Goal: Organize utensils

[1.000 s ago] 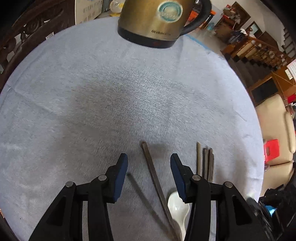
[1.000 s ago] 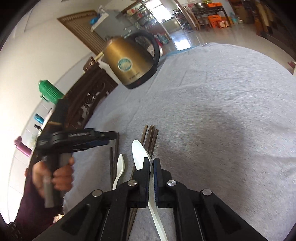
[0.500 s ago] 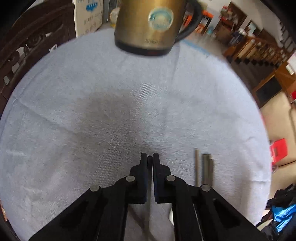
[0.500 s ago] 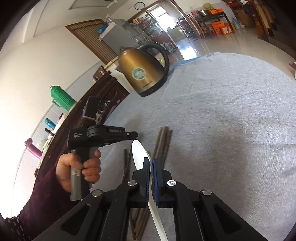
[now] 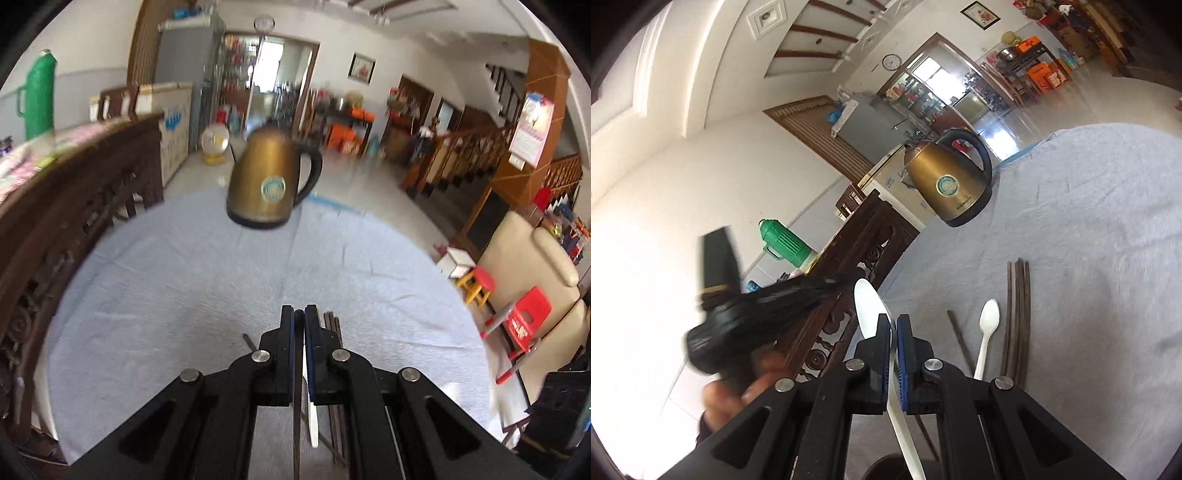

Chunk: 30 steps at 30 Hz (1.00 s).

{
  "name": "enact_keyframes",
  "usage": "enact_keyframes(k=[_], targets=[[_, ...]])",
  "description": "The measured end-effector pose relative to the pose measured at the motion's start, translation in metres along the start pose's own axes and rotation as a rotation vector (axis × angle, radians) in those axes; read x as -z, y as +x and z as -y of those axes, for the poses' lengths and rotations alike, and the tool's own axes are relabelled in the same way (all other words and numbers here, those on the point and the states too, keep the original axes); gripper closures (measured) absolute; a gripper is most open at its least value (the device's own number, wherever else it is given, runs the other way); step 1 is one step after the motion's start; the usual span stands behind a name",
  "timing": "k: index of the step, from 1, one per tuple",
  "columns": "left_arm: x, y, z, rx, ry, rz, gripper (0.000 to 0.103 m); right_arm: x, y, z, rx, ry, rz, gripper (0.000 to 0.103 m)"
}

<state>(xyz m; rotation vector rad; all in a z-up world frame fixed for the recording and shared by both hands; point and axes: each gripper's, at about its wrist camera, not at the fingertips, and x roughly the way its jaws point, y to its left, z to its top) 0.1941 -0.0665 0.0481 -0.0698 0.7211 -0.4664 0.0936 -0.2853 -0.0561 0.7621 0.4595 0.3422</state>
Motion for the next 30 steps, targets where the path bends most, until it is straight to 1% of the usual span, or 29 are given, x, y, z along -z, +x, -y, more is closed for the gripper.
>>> enact_keyframes(k=[1, 6, 9, 15, 16, 20, 23, 26, 27, 30], targets=[[0.002, -0.016, -0.001, 0.004, -0.005, 0.023, 0.098, 0.001, 0.001, -0.005, 0.005, -0.004, 0.003, 0.098], [0.011, -0.053, -0.009, 0.026, -0.026, 0.089, 0.098, 0.021, -0.003, -0.014, 0.034, -0.019, 0.049, 0.098], [0.012, -0.071, -0.007, 0.032, -0.024, 0.131, 0.098, 0.029, -0.003, -0.016, 0.056, -0.024, 0.058, 0.098], [0.005, -0.126, -0.002, 0.065, -0.003, 0.258, 0.098, 0.036, -0.010, -0.019, 0.092, -0.034, 0.081, 0.098], [0.004, -0.137, 0.001, 0.077, 0.004, 0.284, 0.098, 0.036, -0.011, -0.019, 0.096, -0.035, 0.083, 0.098], [0.004, -0.169, 0.013, 0.126, 0.037, 0.343, 0.098, 0.038, -0.018, -0.018, 0.111, -0.034, 0.097, 0.098], [0.008, -0.175, 0.022, 0.155, 0.055, 0.343, 0.098, 0.041, -0.022, -0.017, 0.134, -0.044, 0.103, 0.098], [0.019, -0.166, 0.026, 0.175, 0.041, 0.321, 0.098, 0.045, -0.024, -0.016, 0.154, -0.055, 0.105, 0.098], [0.024, -0.159, 0.027, 0.174, 0.038, 0.310, 0.098, 0.046, -0.025, -0.016, 0.158, -0.058, 0.104, 0.099], [0.038, -0.140, 0.030, 0.132, 0.039, 0.265, 0.098, 0.049, -0.027, -0.015, 0.173, -0.075, 0.103, 0.099]])
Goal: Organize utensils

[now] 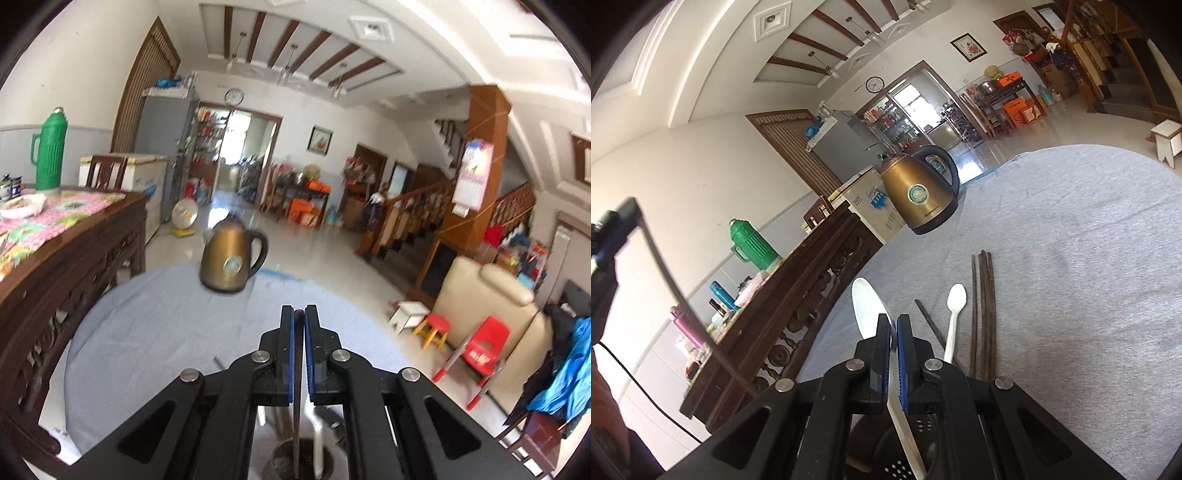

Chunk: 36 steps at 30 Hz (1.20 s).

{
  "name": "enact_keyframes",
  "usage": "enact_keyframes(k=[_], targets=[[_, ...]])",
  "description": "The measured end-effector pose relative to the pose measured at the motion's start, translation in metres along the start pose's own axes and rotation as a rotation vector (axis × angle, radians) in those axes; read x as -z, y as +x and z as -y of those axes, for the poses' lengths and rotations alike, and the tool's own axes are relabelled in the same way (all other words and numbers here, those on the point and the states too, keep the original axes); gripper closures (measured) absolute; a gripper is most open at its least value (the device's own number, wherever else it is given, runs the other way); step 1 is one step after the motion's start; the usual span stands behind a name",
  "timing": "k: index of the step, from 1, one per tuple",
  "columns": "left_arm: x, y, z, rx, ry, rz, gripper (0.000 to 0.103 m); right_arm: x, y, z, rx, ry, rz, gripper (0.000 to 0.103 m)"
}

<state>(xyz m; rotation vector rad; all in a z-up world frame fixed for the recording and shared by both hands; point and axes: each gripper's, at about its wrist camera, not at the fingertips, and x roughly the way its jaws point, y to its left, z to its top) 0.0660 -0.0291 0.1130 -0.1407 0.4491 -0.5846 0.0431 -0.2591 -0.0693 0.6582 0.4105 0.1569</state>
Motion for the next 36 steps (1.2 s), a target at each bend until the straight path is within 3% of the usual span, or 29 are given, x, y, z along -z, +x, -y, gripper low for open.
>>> enact_keyframes(k=[4, 10, 11, 13, 14, 15, 17, 18, 19, 22, 25, 36], targets=[[0.026, 0.024, -0.011, -0.025, -0.033, -0.104, 0.098, 0.001, -0.006, 0.003, -0.003, -0.007, -0.004, 0.098], [0.046, 0.031, -0.026, -0.037, -0.062, -0.184, 0.098, 0.006, -0.017, -0.003, -0.021, -0.055, -0.025, 0.095], [0.047, 0.030, -0.027, -0.042, -0.061, -0.184, 0.095, 0.008, -0.019, -0.004, -0.022, -0.062, -0.029, 0.095], [0.048, 0.026, -0.031, -0.046, -0.049, -0.183, 0.079, 0.011, -0.024, -0.005, -0.024, -0.085, -0.040, 0.094], [0.049, 0.024, -0.033, -0.049, -0.052, -0.175, 0.063, 0.011, -0.026, -0.006, -0.027, -0.090, -0.048, 0.094], [0.049, 0.019, -0.036, -0.053, -0.058, -0.159, 0.052, 0.012, -0.028, -0.006, -0.029, -0.092, -0.052, 0.089], [0.047, 0.010, -0.043, -0.057, -0.067, -0.116, 0.051, 0.012, -0.035, -0.003, -0.036, -0.082, -0.045, 0.070], [0.046, 0.006, -0.047, -0.061, -0.068, -0.104, 0.051, 0.012, -0.038, -0.002, -0.037, -0.075, -0.037, 0.051], [0.045, 0.003, -0.050, -0.069, -0.070, -0.092, 0.050, 0.010, -0.043, 0.000, -0.035, -0.068, -0.014, 0.044], [0.043, -0.001, -0.064, -0.103, -0.088, -0.073, 0.049, 0.002, -0.053, 0.005, 0.000, -0.059, 0.044, 0.044], [0.043, 0.000, -0.080, -0.132, -0.124, -0.076, 0.049, -0.004, -0.055, 0.018, 0.018, -0.010, 0.054, 0.053], [0.072, 0.044, -0.128, -0.200, -0.224, -0.212, 0.049, -0.005, -0.044, 0.050, 0.102, 0.050, 0.014, 0.060]])
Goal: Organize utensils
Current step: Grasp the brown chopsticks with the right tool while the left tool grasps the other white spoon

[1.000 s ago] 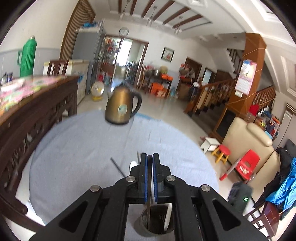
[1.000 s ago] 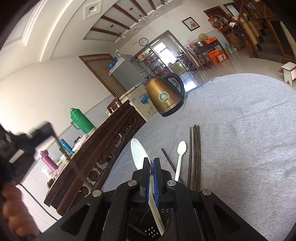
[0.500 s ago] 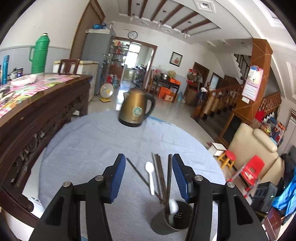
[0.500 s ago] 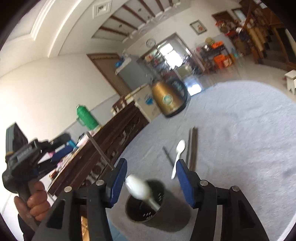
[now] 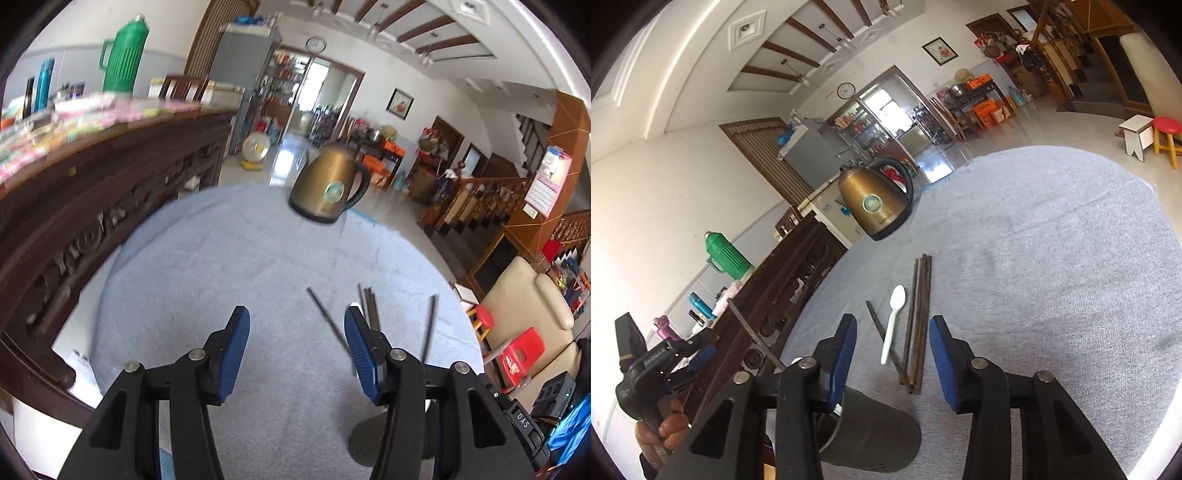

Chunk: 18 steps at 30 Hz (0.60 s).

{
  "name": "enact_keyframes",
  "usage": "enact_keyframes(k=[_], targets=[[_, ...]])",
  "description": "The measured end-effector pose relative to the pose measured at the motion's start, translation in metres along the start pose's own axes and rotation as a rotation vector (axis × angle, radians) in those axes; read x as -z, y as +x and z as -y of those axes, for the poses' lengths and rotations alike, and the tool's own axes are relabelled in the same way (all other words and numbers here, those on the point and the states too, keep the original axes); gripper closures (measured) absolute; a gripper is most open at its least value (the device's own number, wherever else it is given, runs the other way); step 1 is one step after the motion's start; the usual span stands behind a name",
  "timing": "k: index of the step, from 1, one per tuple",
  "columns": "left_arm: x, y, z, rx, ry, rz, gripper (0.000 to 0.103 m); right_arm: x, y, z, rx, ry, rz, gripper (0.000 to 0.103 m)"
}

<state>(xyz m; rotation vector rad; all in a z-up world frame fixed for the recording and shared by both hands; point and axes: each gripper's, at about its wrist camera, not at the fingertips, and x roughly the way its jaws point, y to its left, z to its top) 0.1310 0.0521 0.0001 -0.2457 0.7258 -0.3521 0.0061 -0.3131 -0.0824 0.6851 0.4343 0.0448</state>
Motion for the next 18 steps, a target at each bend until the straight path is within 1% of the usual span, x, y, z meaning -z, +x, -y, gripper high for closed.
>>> enact_keyframes(k=[3, 8, 12, 14, 16, 18], targets=[[0.008, 0.021, -0.006, -0.020, -0.010, -0.057, 0.049, 0.003, 0.008, 0.006, 0.010, 0.021, -0.017, 0.060], [0.017, 0.043, -0.009, -0.047, 0.001, -0.109, 0.049, 0.006, 0.017, 0.015, 0.024, 0.035, -0.046, 0.062], [0.019, 0.067, -0.010, -0.071, 0.042, -0.160, 0.049, 0.008, 0.025, 0.019, 0.036, 0.047, -0.065, 0.062], [0.020, 0.087, -0.010, -0.065, 0.074, -0.201, 0.049, 0.007, 0.031, 0.023, 0.045, 0.058, -0.084, 0.062], [0.017, 0.113, -0.010, -0.043, 0.102, -0.269, 0.049, 0.006, 0.039, 0.026, 0.053, 0.064, -0.107, 0.062], [0.012, 0.138, -0.008, -0.024, 0.125, -0.320, 0.049, 0.001, 0.051, 0.032, 0.068, 0.074, -0.146, 0.062]])
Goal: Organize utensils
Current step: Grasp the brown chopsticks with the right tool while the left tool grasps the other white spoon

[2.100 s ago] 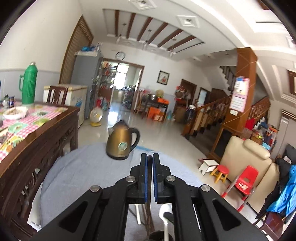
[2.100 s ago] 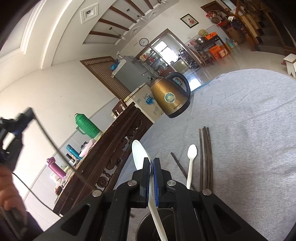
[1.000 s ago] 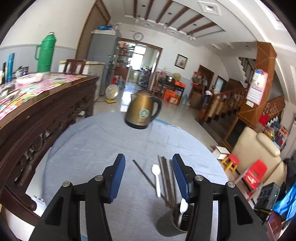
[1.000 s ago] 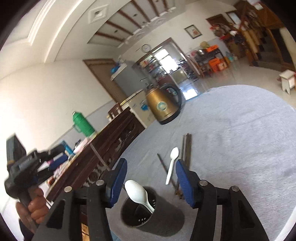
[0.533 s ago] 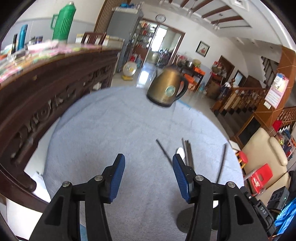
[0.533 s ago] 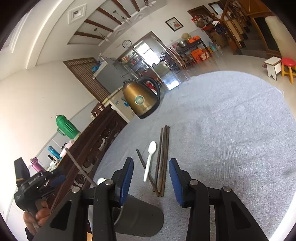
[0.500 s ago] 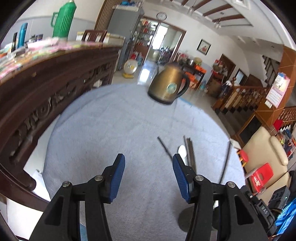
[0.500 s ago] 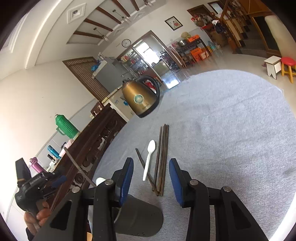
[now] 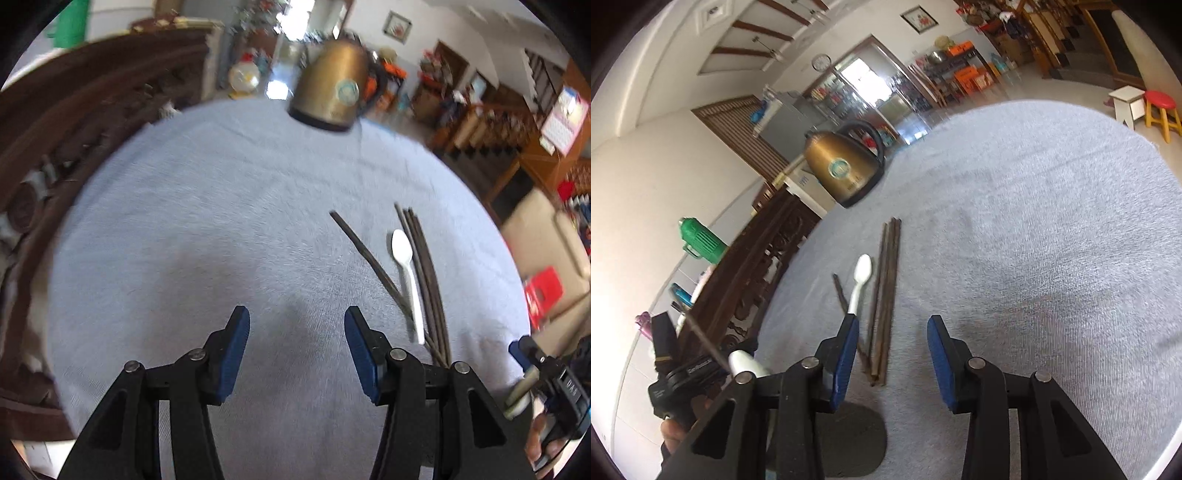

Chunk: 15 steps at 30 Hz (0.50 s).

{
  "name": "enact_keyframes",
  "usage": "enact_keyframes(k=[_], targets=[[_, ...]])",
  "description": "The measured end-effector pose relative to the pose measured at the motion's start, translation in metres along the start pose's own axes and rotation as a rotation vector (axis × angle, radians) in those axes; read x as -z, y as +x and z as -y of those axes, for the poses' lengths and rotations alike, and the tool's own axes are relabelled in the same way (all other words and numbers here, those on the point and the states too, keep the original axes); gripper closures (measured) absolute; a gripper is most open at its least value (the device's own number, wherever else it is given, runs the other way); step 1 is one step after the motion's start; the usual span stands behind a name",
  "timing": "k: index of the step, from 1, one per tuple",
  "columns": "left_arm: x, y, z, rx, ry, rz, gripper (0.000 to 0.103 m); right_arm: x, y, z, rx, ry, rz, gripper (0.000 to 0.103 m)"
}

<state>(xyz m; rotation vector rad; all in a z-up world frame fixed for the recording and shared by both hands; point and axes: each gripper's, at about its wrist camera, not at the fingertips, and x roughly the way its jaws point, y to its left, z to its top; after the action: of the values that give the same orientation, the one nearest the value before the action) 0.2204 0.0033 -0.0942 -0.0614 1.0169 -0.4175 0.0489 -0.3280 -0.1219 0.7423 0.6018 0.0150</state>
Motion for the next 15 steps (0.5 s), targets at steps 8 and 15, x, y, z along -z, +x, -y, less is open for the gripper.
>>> enact_keyframes(k=[8, 15], targets=[[-0.047, 0.046, 0.050, 0.086, 0.145, -0.039, 0.049, -0.047, 0.055, 0.000, 0.020, -0.002, -0.117, 0.067], [-0.059, 0.091, 0.096, 0.123, 0.244, -0.120, 0.049, -0.091, 0.111, -0.002, 0.054, -0.040, -0.193, 0.069]])
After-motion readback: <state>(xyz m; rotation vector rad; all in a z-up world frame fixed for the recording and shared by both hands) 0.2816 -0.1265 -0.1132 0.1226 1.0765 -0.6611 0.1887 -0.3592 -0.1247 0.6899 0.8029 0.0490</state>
